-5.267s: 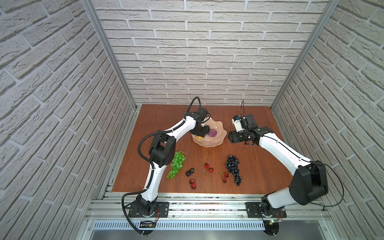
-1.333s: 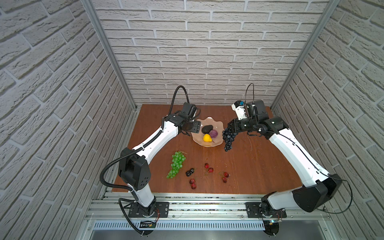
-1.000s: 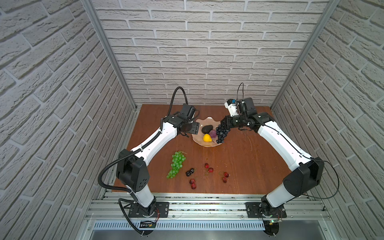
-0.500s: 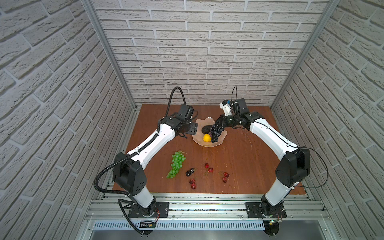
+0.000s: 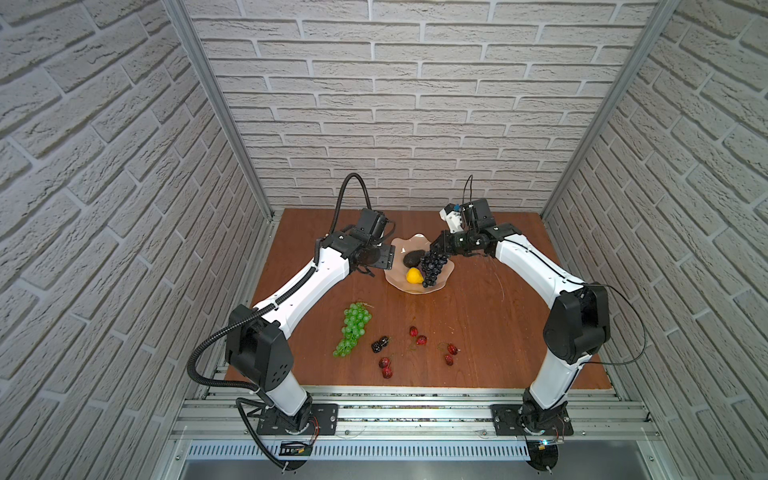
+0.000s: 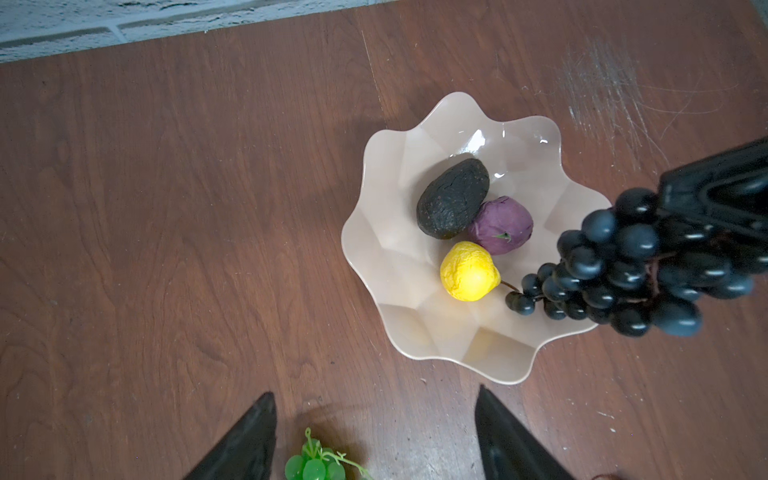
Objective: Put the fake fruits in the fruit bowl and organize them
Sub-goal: 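Lift the dark grape bunch with the right gripper and carry it over the bowl, then lower the dark grapes into the bowl and open the right gripper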
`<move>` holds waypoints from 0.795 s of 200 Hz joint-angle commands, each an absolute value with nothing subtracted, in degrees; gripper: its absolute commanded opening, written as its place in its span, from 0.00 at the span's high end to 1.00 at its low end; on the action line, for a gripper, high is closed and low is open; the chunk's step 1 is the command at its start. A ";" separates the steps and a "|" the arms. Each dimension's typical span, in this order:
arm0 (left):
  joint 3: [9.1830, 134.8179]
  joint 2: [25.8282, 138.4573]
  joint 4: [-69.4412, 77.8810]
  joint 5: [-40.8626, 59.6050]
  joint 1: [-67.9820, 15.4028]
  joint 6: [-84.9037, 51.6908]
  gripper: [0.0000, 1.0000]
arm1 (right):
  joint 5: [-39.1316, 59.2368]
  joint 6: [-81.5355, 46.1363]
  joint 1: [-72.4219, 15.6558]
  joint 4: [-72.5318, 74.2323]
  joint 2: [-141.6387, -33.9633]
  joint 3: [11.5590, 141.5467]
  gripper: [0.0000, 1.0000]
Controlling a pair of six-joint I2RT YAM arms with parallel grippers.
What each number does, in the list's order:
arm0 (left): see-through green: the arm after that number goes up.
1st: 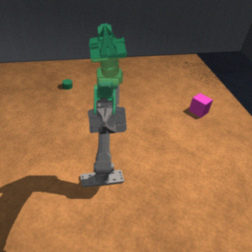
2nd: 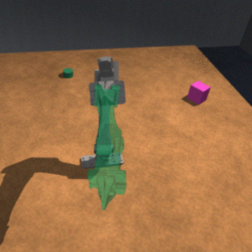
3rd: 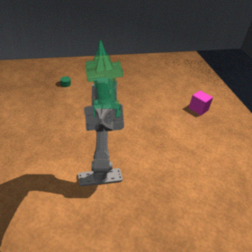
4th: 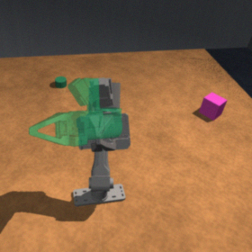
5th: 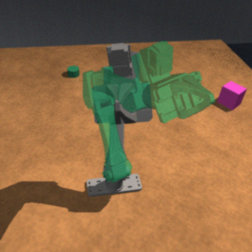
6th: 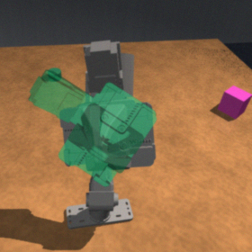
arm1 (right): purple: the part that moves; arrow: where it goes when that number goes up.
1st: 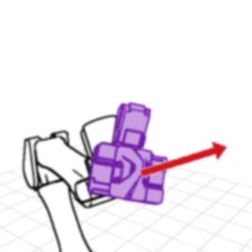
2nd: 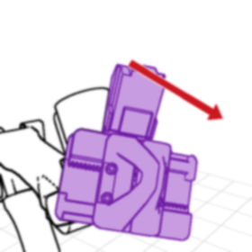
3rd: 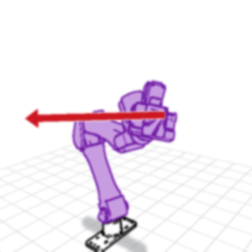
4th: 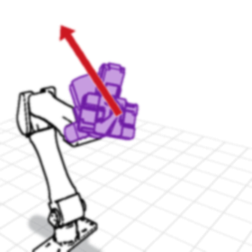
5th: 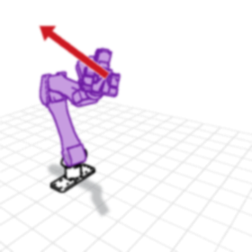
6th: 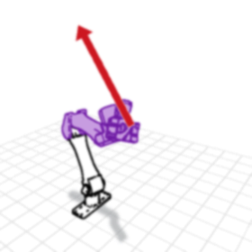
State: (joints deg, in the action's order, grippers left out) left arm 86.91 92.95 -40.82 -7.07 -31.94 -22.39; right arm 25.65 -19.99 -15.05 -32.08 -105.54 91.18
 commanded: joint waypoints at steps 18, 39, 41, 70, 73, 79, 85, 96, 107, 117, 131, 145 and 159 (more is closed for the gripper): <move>87.01 91.36 -41.72 -7.87 -31.55 -22.91 0.25 | 25.37 -17.13 -13.77 -32.37 -107.17 93.01 0.94; 87.05 91.50 -41.61 -7.91 -31.55 -23.06 0.25 | 24.30 -16.23 -13.51 -32.81 -108.47 93.26 0.95; 87.07 91.50 -41.63 -7.91 -31.55 -23.04 0.25 | 24.18 -16.14 -13.42 -32.86 -108.57 93.30 0.95; 87.32 91.90 -41.48 -7.82 -31.55 -23.06 0.25 | 21.46 -15.14 -13.37 -32.70 -109.66 93.99 0.94; 87.34 91.97 -41.46 -7.82 -31.55 -23.04 0.25 | 21.19 -15.09 -13.36 -32.70 -109.81 94.15 0.94; 87.49 92.14 -41.48 -7.83 -31.58 -23.04 0.25 | 20.92 -14.78 -13.38 -32.74 -110.22 94.51 0.95; 87.60 92.27 -41.42 -7.83 -31.47 -23.04 0.25 | 20.62 -14.57 -13.36 -32.78 -110.71 95.01 0.94; 87.86 92.55 -41.48 -7.65 -31.55 -23.01 0.25 | 20.45 -14.11 -13.36 -32.95 -111.75 96.15 0.95; 87.97 92.82 -41.48 -7.51 -31.55 -22.96 0.25 | 20.40 -13.67 -13.41 -33.43 -112.89 97.62 0.94; 88.02 92.97 -41.48 -7.54 -31.55 -23.02 0.25 | 20.32 -13.38 -13.39 -33.89 -114.72 98.97 0.94; 87.99 93.08 -41.48 -7.33 -31.54 -23.20 0.25 | 19.98 -12.97 -13.40 -33.87 -116.15 100.39 0.94; 88.07 93.21 -41.54 -7.08 -31.54 -23.14 0.25 | 20.29 -12.90 -13.44 -33.98 -117.71 101.95 0.94; 88.15 93.39 -41.66 -6.86 -31.55 -23.34 0.25 | 20.94 -12.75 -13.39 -34.58 -119.36 103.68 0.94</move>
State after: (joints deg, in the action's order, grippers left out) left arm 86.94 92.97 -41.12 -7.14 -31.92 -22.74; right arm 20.53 -14.11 -13.43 -33.85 -117.67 100.68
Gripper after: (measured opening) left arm 0.748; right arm 0.063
